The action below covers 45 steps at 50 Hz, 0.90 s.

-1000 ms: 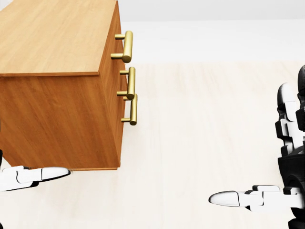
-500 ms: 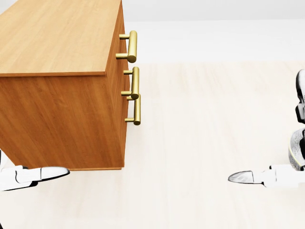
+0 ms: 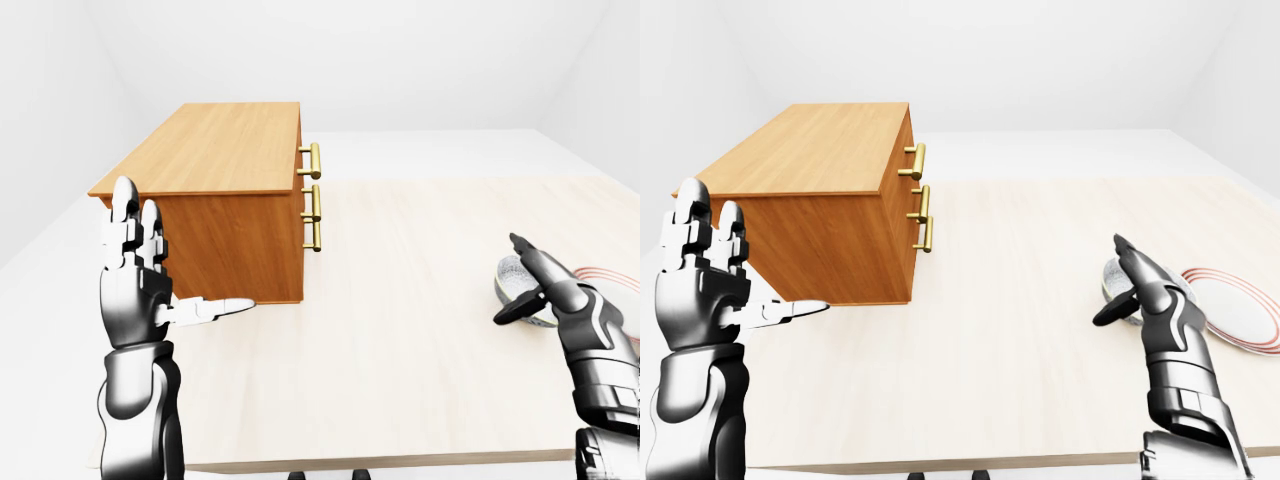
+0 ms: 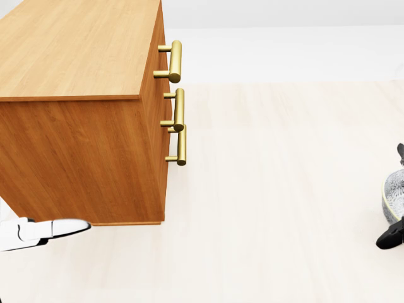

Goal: Put the bowl on top of the cabinet.

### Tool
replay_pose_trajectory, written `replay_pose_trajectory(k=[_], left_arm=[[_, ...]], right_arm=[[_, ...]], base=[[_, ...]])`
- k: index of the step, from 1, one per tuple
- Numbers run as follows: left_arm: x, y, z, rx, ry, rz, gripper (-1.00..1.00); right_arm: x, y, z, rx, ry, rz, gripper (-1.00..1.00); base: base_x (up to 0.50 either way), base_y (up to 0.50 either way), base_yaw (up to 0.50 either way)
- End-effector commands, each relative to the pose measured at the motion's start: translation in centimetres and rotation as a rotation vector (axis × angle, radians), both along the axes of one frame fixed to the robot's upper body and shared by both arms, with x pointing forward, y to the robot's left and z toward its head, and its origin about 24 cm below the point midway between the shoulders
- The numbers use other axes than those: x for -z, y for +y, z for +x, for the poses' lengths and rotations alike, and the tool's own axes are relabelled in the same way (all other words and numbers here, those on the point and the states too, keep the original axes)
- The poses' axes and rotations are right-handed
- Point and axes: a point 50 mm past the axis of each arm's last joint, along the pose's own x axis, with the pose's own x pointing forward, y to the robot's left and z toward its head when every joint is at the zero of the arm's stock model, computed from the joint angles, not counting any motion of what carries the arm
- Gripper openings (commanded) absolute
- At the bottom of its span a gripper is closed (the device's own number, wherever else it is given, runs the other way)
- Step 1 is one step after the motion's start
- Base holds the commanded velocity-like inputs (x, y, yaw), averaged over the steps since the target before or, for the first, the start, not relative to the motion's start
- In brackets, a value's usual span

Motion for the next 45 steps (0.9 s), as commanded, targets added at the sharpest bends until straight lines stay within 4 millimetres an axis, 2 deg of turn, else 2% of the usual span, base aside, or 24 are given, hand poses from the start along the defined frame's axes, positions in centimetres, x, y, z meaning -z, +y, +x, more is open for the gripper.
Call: replay_pose_trajectory(k=[1,9,21,36,37,38,39,45], left_arm=[[1.6,-0.3,0.7,0.01,0.072,-0.017,1.0],[1.8,-0.4,0.8,0.01,0.081,-0.019,1.0],[1.9,-0.4,0.8,0.012,0.084,-0.019,1.0],[2.0,-0.5,0.9,0.011,0.089,-0.018,1.0],[2.0,-0.5,0.9,0.012,0.089,-0.017,1.0],[1.9,-0.5,0.8,0.013,0.088,-0.016,1.0],[1.9,-0.5,0.8,0.013,0.086,-0.016,1.0],[2.0,-0.5,0.9,0.013,0.09,-0.017,1.0]], right_arm=[[4.8,-3.5,-1.5,0.127,0.47,-0.069,1.0],[6.3,-2.6,-1.6,0.122,0.522,-0.066,1.0],[6.1,-2.7,-1.5,0.128,0.517,-0.084,1.0],[8.3,-3.0,-3.6,0.171,0.554,-0.031,1.0],[8.3,-3.1,-3.6,0.177,0.549,-0.03,0.0],[8.2,-3.2,-3.6,0.181,0.543,-0.029,-0.78],[8.3,-3.2,-3.7,0.181,0.546,-0.022,-1.0],[8.3,-3.2,-3.7,0.18,0.546,-0.023,-1.0]], base=[[0.0,0.0,0.0],[0.0,0.0,0.0],[0.0,0.0,0.0],[0.0,0.0,0.0],[0.0,0.0,0.0],[0.0,0.0,0.0],[0.0,0.0,0.0],[0.0,0.0,0.0]])
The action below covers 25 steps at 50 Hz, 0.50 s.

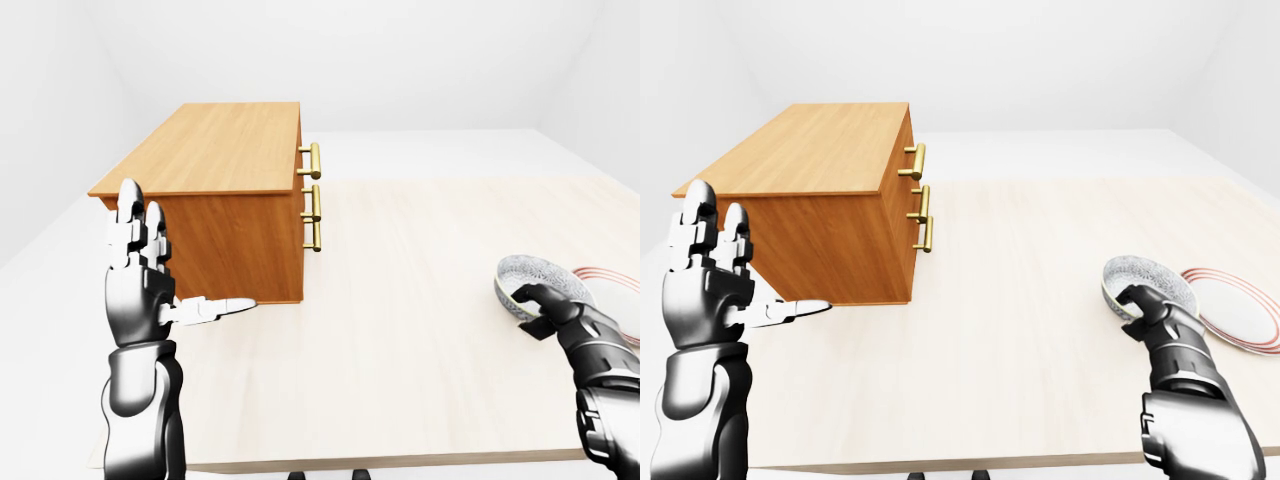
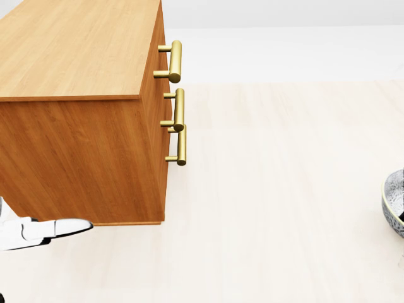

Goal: Put the bowl on top of the cabinet.

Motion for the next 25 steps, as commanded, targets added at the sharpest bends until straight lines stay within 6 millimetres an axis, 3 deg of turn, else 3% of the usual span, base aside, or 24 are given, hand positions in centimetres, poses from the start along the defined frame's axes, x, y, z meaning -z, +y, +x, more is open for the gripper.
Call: replay_pose_trajectory(k=[1,13,17,19,21,22,25], left_arm=[[1.6,-0.5,0.7,0.012,0.074,-0.015,1.0],[1.3,-0.3,0.5,0.01,0.059,-0.013,1.0],[1.4,-0.4,0.5,0.01,0.061,-0.013,1.0],[1.4,-0.4,0.5,0.011,0.061,-0.013,1.0],[1.3,-0.4,0.5,0.01,0.06,-0.012,1.0],[1.3,-0.5,0.5,0.011,0.056,-0.012,1.0],[1.2,-0.5,0.4,0.014,0.053,-0.01,1.0]], right_arm=[[3.1,0.2,-2.3,0.036,0.116,0.073,-1.0],[3.2,0.1,-2.5,0.048,0.112,0.094,-1.0],[2.4,-0.1,-1.9,0.055,0.072,0.097,-1.0],[1.1,-0.3,-1.0,0.045,0.033,0.071,-1.0],[-1.5,-0.4,0.7,0.019,-0.043,0.018,-1.0],[-4.2,-0.3,2.4,-0.01,-0.104,0.006,-1.0],[-8.5,0.3,4.6,-0.068,-0.173,-0.023,-1.0]], base=[[0.0,0.0,0.0],[0.0,0.0,0.0],[0.0,0.0,0.0],[0.0,0.0,0.0],[0.0,0.0,0.0],[0.0,0.0,0.0],[0.0,0.0,0.0]])
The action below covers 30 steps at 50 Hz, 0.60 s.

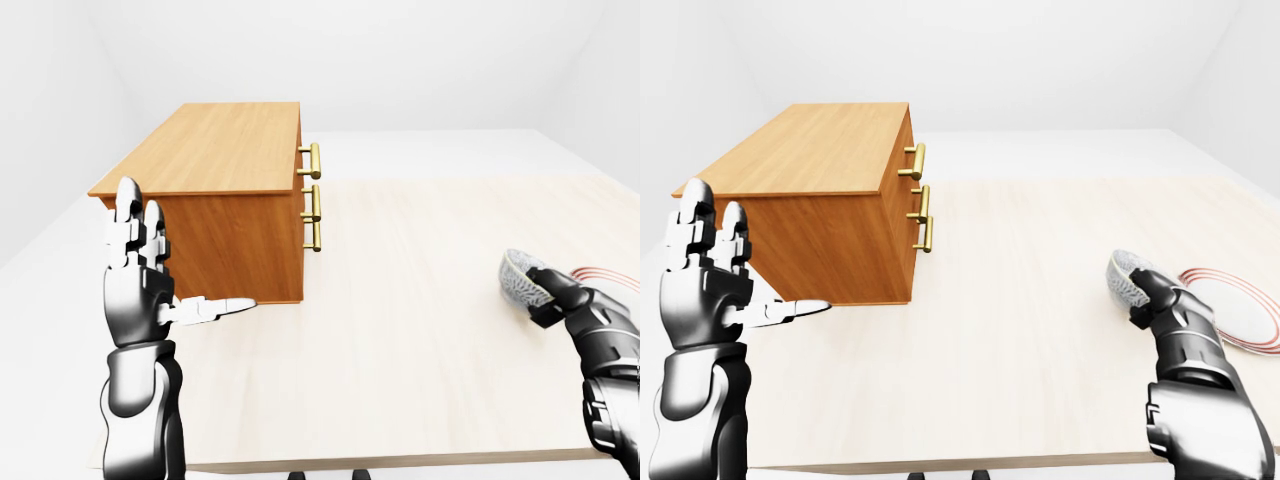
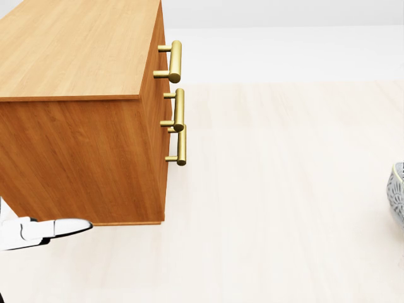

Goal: Put the bowl on top of the cabinet.

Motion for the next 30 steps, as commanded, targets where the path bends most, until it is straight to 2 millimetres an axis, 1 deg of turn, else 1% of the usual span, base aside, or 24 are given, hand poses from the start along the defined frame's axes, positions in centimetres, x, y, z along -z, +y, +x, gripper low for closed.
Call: replay_pose_trajectory(k=[1,2,3,4,5,8,9,11,12,13,14,15,16,18,19,22,23,24,25,26,27,28,30], left_arm=[[1.2,-0.5,0.4,0.013,0.055,-0.013,1.0],[1.2,-0.5,0.4,0.012,0.054,-0.013,1.0],[1.3,-0.4,0.5,0.012,0.056,-0.015,1.0],[1.3,-0.5,0.5,0.012,0.059,-0.015,1.0],[1.4,-0.5,0.5,0.013,0.064,-0.015,1.0],[1.6,-0.6,0.6,0.016,0.071,-0.015,1.0],[1.6,-0.6,0.6,0.016,0.07,-0.016,1.0],[1.6,-0.6,0.6,0.016,0.071,-0.015,1.0],[1.6,-0.6,0.6,0.016,0.071,-0.015,1.0],[1.7,-0.6,0.6,0.018,0.075,-0.015,1.0],[1.7,-0.7,0.6,0.018,0.078,-0.014,1.0],[1.7,-0.7,0.6,0.018,0.078,-0.014,1.0],[1.8,-0.7,0.6,0.019,0.08,-0.013,1.0],[1.8,-0.7,0.6,0.019,0.08,-0.011,1.0],[1.8,-0.6,0.6,0.017,0.082,-0.012,1.0],[1.8,-0.7,0.6,0.018,0.081,-0.013,1.0],[1.8,-0.7,0.6,0.019,0.084,-0.013,1.0],[1.9,-0.8,0.7,0.021,0.087,-0.014,1.0],[2.0,-0.8,0.7,0.021,0.088,-0.013,1.0],[2.0,-0.8,0.7,0.023,0.089,-0.015,1.0],[2.1,-0.9,0.7,0.024,0.093,-0.015,1.0],[2.1,-0.9,0.7,0.025,0.095,-0.015,1.0],[2.1,-1.0,0.6,0.028,0.093,-0.016,1.0]], right_arm=[[-9.9,1.5,5.2,-0.12,-0.156,-0.059,-1.0],[-11.8,2.0,5.9,-0.143,-0.178,-0.076,-1.0],[-14.2,2.6,6.7,-0.172,-0.195,-0.111,-1.0],[-15.6,2.9,7.1,-0.184,-0.21,-0.128,-1.0],[-19.2,4.1,7.8,-0.221,-0.231,-0.188,-1.0],[-24.5,6.4,8.6,-0.267,-0.287,-0.252,-1.0],[-27.3,8.2,8.9,-0.303,-0.315,-0.284,-1.0],[-29.9,10.1,9.1,-0.335,-0.339,-0.322,-1.0],[-30.6,10.7,9.1,-0.345,-0.344,-0.335,-1.0],[-32.7,13.0,9.2,-0.39,-0.359,-0.364,-1.0],[-33.6,14.1,9.3,-0.411,-0.382,-0.378,-1.0],[-33.6,14.2,9.3,-0.41,-0.384,-0.378,-1.0],[-34.8,16.0,9.3,-0.449,-0.415,-0.387,-1.0],[-35.9,18.4,9.4,-0.492,-0.441,-0.431,-1.0],[-36.7,20.4,9.3,-0.533,-0.457,-0.452,-1.0],[-38.0,23.0,9.0,-0.581,-0.481,-0.499,-1.0],[-39.1,24.9,8.5,-0.615,-0.515,-0.529,-1.0],[-39.9,26.3,8.1,-0.64,-0.537,-0.55,-1.0],[-40.2,27.1,7.9,-0.654,-0.551,-0.557,-1.0],[-40.8,28.5,7.5,-0.685,-0.585,-0.565,-1.0],[-41.1,29.5,7.2,-0.701,-0.59,-0.59,-1.0],[-41.3,30.1,7.0,-0.71,-0.601,-0.61,-1.0],[-41.4,33.2,6.4,-0.781,-0.631,-0.632,-1.0]], base=[[0.0,0.0,0.0],[0.0,0.0,0.0],[0.0,0.0,0.0],[0.0,0.0,0.0],[0.0,0.0,0.0],[0.0,0.0,0.0],[0.0,0.0,0.0],[0.0,0.0,0.0],[0.0,0.0,0.0],[0.0,0.0,0.0],[0.0,0.0,0.0],[0.0,0.0,0.0],[0.0,0.0,0.0],[0.0,0.0,0.0],[0.0,0.0,0.0],[0.0,0.0,0.0],[0.0,0.0,0.0],[0.0,0.0,0.0],[0.0,0.0,0.0],[0.0,0.0,0.0],[0.0,0.0,0.0],[0.0,0.0,0.0],[0.0,0.0,0.0]])
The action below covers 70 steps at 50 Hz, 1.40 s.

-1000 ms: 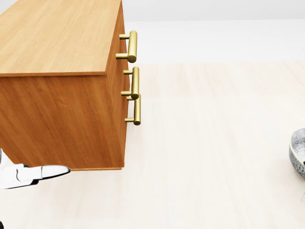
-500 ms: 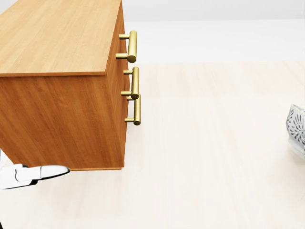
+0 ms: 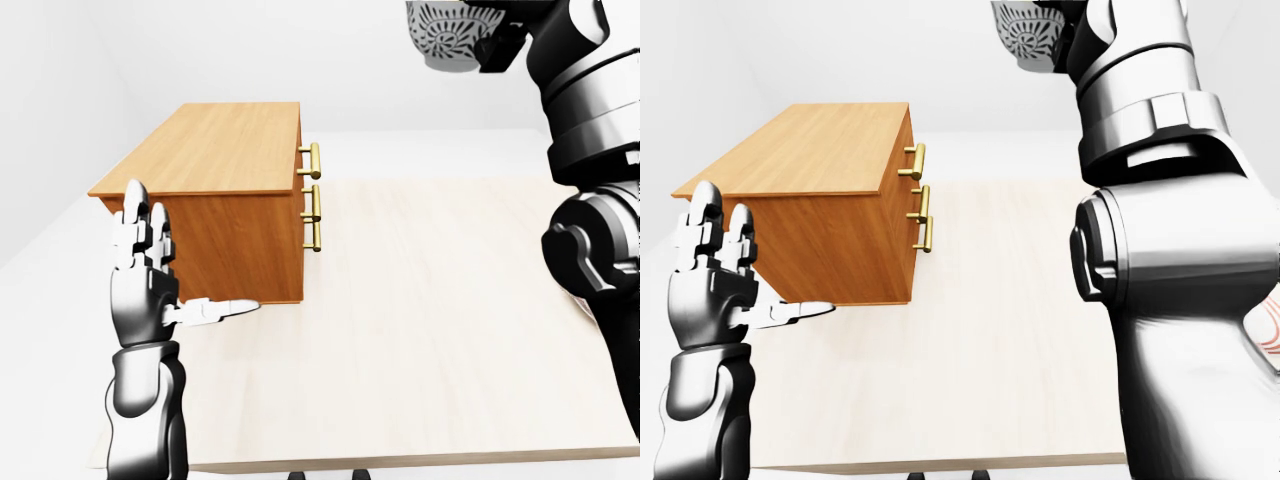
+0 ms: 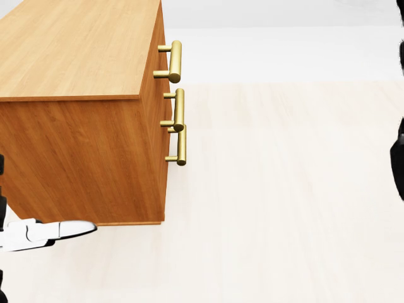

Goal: Put the bowl on top of the cabinet.

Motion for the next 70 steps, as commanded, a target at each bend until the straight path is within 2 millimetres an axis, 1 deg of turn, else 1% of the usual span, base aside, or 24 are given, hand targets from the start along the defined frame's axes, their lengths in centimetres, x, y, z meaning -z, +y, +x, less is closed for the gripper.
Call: replay_pose_trajectory(k=[1,2,3,5,7,9,12,15,20,23,27,30,38,39,43,52,63,65,70], left_arm=[[1.8,-0.7,0.6,0.02,0.081,-0.017,1.0],[1.9,-0.8,0.6,0.021,0.083,-0.017,1.0],[2.0,-0.9,0.7,0.024,0.089,-0.016,1.0],[2.0,-1.0,0.6,0.027,0.089,-0.016,1.0],[1.8,-1.2,0.5,0.033,0.078,-0.014,1.0],[1.7,-1.3,0.5,0.038,0.077,-0.012,1.0],[1.8,-1.3,0.4,0.039,0.081,-0.015,1.0],[1.6,-1.1,0.4,0.037,0.07,-0.019,1.0],[1.7,-1.3,0.4,0.04,0.073,-0.019,1.0],[1.6,-1.3,0.4,0.039,0.071,-0.017,1.0],[1.7,-1.3,0.5,0.039,0.076,-0.015,1.0],[1.8,-1.3,0.5,0.04,0.081,-0.014,1.0],[1.8,-1.2,0.5,0.038,0.08,-0.016,1.0],[1.8,-1.2,0.5,0.038,0.08,-0.016,1.0],[1.9,-1.4,0.4,0.041,0.084,-0.015,1.0],[1.8,-1.4,0.4,0.042,0.08,-0.015,1.0],[2.1,-1.4,0.5,0.042,0.093,-0.017,1.0],[2.4,-1.5,0.6,0.046,0.107,-0.017,1.0],[2.0,-1.4,0.5,0.043,0.09,-0.017,1.0]], right_arm=[[-6.2,13.6,-4.0,-0.261,-0.193,-0.189,-1.0],[-6.1,14.8,-4.2,-0.303,-0.201,-0.174,-1.0],[-5.1,16.8,-4.2,-0.339,-0.185,-0.211,-1.0],[-4.4,18.2,-4.4,-0.374,-0.184,-0.226,-1.0],[-3.7,19.7,-4.5,-0.394,-0.212,-0.277,-1.0],[-2.3,21.6,-4.7,-0.444,-0.198,-0.296,-1.0],[-1.2,23.6,-5.1,-0.511,-0.194,-0.285,-1.0],[-0.4,25.1,-5.7,-0.551,-0.193,-0.3,-1.0],[0.4,26.9,-6.4,-0.61,-0.188,-0.291,-1.0],[0.7,26.9,-6.3,-0.623,-0.179,-0.265,-1.0],[1.4,26.2,-5.5,-0.602,-0.162,-0.266,-1.0],[1.8,26.0,-5.2,-0.595,-0.149,-0.274,-1.0],[3.7,26.3,-4.7,-0.608,-0.11,-0.268,-1.0],[4.2,26.3,-4.5,-0.609,-0.098,-0.268,-1.0],[5.4,26.3,-4.1,-0.61,-0.078,-0.268,-1.0],[7.1,26.8,-3.9,-0.628,-0.044,-0.264,-1.0],[8.2,26.2,-3.3,-0.613,-0.015,-0.263,-1.0],[8.6,26.3,-3.2,-0.614,-0.006,-0.268,-1.0],[9.1,26.4,-3.2,-0.619,0.003,-0.265,-1.0]], base=[[0.0,0.0,0.0],[0.0,0.0,0.0],[0.0,0.0,0.0],[0.0,0.0,0.0],[0.0,0.0,0.0],[0.0,0.0,0.0],[0.0,0.0,0.0],[0.0,0.0,0.0],[0.0,0.0,0.0],[0.0,0.0,0.0],[0.0,0.0,0.0],[0.0,0.0,0.0],[0.0,0.0,0.0],[0.0,0.0,0.0],[0.0,0.0,0.0],[0.0,0.0,0.0],[0.0,0.0,0.0],[0.0,0.0,0.0],[0.0,0.0,0.0]])
